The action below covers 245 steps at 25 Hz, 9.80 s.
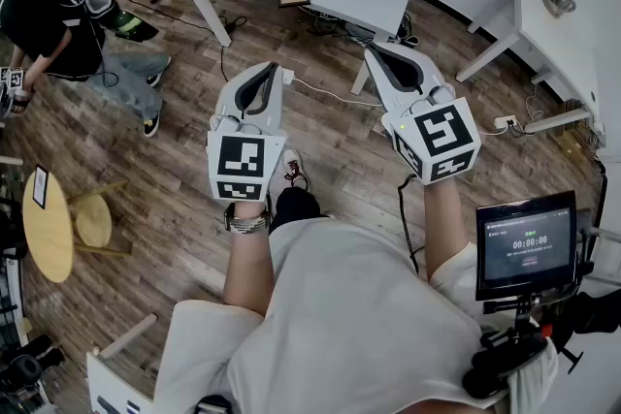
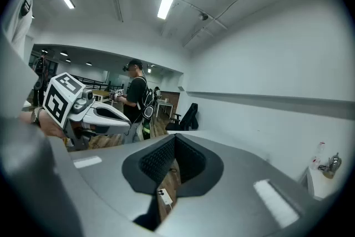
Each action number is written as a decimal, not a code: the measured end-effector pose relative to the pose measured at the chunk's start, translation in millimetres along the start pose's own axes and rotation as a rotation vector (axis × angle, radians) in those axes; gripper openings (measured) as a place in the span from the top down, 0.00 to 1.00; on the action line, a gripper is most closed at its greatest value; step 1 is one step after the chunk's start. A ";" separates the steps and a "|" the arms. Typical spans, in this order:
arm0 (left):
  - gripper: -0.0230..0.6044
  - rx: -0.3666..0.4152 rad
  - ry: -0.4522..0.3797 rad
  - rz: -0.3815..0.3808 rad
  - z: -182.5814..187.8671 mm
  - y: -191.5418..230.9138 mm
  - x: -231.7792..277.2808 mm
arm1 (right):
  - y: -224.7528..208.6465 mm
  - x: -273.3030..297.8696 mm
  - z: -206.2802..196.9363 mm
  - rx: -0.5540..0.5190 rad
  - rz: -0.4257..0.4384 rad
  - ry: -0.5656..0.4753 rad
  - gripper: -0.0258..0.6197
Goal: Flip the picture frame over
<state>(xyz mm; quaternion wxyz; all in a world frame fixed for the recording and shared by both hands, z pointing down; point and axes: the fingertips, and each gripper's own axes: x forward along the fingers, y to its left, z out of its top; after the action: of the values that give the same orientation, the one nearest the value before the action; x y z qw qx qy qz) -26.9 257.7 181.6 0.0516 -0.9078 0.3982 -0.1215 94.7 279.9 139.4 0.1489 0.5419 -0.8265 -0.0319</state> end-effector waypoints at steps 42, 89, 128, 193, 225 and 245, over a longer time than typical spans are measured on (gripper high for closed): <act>0.96 -0.139 0.254 0.013 -135.6 200.8 167.1 | -40.7 335.5 -119.0 -0.108 0.200 0.374 0.79; 0.96 -0.450 0.523 0.049 -297.3 148.9 228.3 | -51.3 452.8 -337.3 -0.593 0.430 0.637 0.68; 0.96 -0.377 0.508 0.043 -289.9 173.1 238.3 | -68.1 462.1 -277.2 -0.198 0.262 0.474 0.79; 0.96 -0.317 0.485 -0.207 -273.8 156.0 288.7 | -110.4 406.8 -387.8 1.446 -0.041 0.225 0.77; 0.96 -0.259 0.369 -0.220 -225.1 160.8 295.5 | -125.5 368.7 -320.7 1.436 -0.093 0.134 0.73; 0.96 -0.043 0.075 -0.271 -62.4 164.7 322.4 | -185.9 297.0 -127.3 0.617 -0.238 0.077 0.96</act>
<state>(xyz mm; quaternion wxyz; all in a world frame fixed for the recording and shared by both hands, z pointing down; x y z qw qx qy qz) 50.4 -90.9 268.4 0.0002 -0.9489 0.2763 -0.1526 185.8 -51.6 283.8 0.0040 0.6550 -0.7218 0.2234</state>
